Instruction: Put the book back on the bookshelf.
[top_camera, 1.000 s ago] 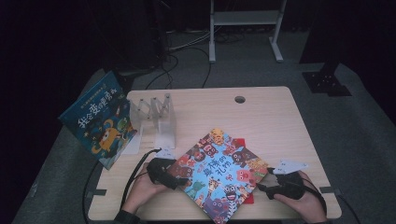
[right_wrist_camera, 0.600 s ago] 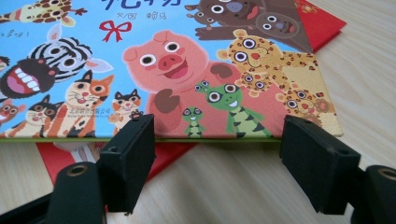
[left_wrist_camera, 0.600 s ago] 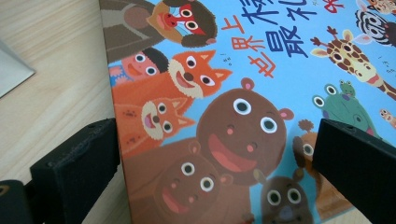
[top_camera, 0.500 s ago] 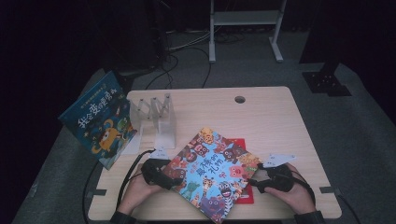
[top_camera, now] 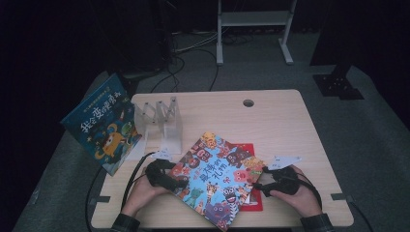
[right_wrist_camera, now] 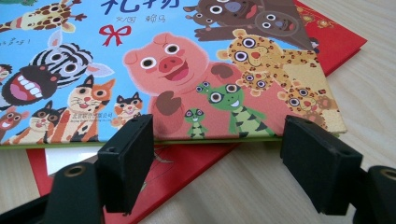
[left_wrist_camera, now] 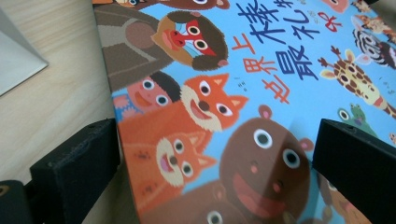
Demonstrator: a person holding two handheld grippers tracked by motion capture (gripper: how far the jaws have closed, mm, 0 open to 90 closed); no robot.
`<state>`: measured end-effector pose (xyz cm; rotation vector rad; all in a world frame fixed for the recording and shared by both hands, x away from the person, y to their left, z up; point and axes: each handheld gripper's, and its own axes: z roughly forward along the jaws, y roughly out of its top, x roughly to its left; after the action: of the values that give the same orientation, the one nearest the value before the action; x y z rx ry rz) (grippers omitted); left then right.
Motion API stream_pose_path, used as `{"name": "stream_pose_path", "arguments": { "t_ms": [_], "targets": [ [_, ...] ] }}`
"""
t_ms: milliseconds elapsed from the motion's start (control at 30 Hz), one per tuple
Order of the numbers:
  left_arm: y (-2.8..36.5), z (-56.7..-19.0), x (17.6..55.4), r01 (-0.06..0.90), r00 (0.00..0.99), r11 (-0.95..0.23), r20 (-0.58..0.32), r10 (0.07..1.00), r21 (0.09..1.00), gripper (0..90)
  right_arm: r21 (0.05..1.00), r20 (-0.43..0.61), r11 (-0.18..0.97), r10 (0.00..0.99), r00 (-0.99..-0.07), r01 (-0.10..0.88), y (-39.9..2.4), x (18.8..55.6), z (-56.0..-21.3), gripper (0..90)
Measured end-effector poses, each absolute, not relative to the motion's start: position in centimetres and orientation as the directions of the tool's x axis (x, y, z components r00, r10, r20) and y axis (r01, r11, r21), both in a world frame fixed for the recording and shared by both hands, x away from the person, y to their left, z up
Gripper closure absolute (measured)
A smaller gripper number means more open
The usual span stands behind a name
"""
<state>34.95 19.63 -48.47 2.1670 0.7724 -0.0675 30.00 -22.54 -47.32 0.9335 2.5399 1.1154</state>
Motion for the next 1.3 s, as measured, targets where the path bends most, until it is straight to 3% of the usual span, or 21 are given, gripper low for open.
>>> {"name": "stream_pose_path", "arguments": {
  "t_ms": [433, 800, 1033, 1300],
  "targets": [
    [19.8, -48.5, 35.8, 0.573, 0.795, -0.473, -0.313, 0.520, 0.669, 0.0, 0.729, 0.065, 0.502, 0.626, -0.777, 0.465, -21.8, 30.8, -47.5, 23.6],
    [19.8, -48.6, 35.8, 0.576, 0.792, -0.471, -0.315, 0.523, 0.668, 0.0, 0.746, 0.039, 0.510, 0.608, -0.793, 0.428, -20.1, 27.9, -47.0, 26.7],
    [19.8, -48.6, 35.8, 0.575, 0.793, -0.472, -0.313, 0.523, 0.668, 0.0, 0.753, 0.014, 0.513, 0.613, -0.790, 0.412, -19.2, 27.1, -47.3, 22.7],
    [20.1, -48.6, 35.8, 0.575, 0.793, -0.471, -0.315, 0.522, 0.669, 0.0, 0.760, 0.058, 0.484, 0.615, -0.787, 0.434, -19.4, 27.1, -48.0, 19.2]
  ]
}}
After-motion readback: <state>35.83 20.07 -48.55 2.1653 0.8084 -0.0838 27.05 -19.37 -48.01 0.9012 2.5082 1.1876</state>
